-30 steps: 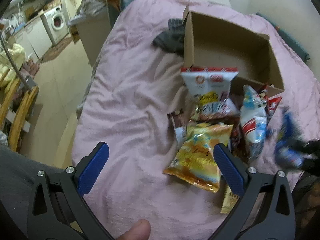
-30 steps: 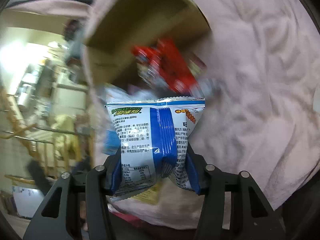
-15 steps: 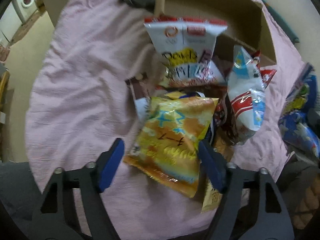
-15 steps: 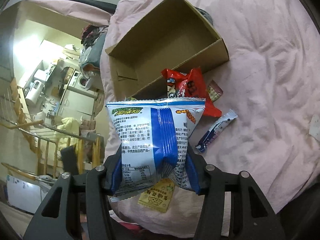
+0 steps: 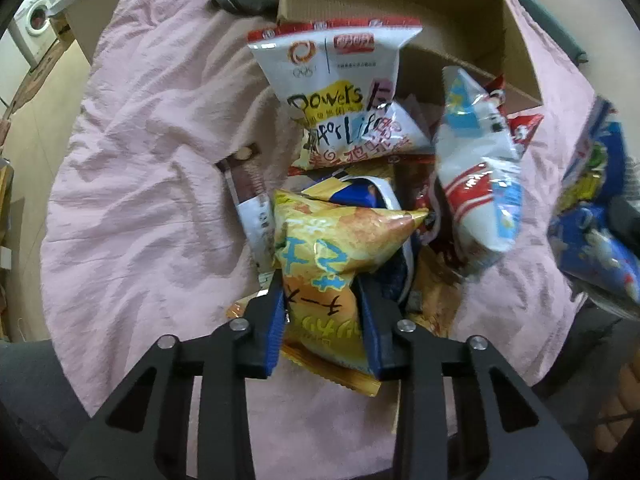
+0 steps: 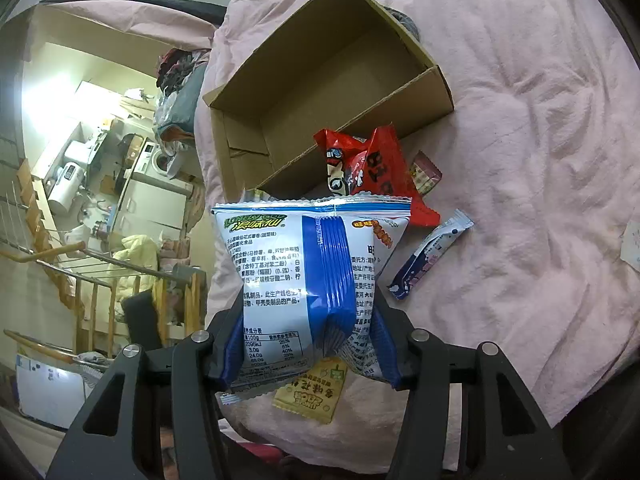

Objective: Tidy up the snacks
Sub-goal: 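Carry the blue-white bag with the right gripper while the left gripper carries the yellow bag into the box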

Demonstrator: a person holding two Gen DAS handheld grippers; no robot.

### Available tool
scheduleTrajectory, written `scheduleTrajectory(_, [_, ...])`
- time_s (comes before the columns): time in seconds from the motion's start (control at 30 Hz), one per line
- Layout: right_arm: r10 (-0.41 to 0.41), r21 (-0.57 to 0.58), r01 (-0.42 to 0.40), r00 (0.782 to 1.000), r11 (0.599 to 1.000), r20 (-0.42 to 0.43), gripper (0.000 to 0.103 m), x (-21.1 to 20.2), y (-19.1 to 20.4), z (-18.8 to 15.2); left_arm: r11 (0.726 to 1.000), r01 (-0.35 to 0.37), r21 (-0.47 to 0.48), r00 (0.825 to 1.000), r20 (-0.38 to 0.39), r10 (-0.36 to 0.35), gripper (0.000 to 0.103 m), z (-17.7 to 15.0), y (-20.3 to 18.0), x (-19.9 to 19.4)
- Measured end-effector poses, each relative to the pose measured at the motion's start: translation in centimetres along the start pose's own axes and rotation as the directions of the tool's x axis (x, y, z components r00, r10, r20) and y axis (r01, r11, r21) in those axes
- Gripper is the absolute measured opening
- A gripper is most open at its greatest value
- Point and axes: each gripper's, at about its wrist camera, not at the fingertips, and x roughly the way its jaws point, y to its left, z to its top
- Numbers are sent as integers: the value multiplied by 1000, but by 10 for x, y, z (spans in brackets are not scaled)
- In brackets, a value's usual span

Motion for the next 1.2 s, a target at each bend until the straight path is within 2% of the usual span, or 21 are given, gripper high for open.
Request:
scheduleTrajectory(0.17, [-2,-3,2,1000,1000,9,56,-1,0,0,1000,-26,9,998,57,25,27,-4,-3,-30])
scheduleTrajectory(0.27, [-6,-13,7,1000,1000,14,56,-2,1,-1,998,-68,11,992,108,67,27,-8,-4,-49])
scheduleTrajectory(0.43, [-13,-40,14,1000,999,29,56,-6,7,0,997,-79,-7,981,177,79,26,-2,1,-77])
scheduleTrajectory(0.77, [-6,-144,18,997,989,80,56,-19,45,43,995,-92,35,954,291,78,26,61,-4,-111])
scheduleTrajectory(1.2, [-67,-208,100,984,973,162,56,-4,60,140,989,-105,104,928,367,60,26,153,-33,-102])
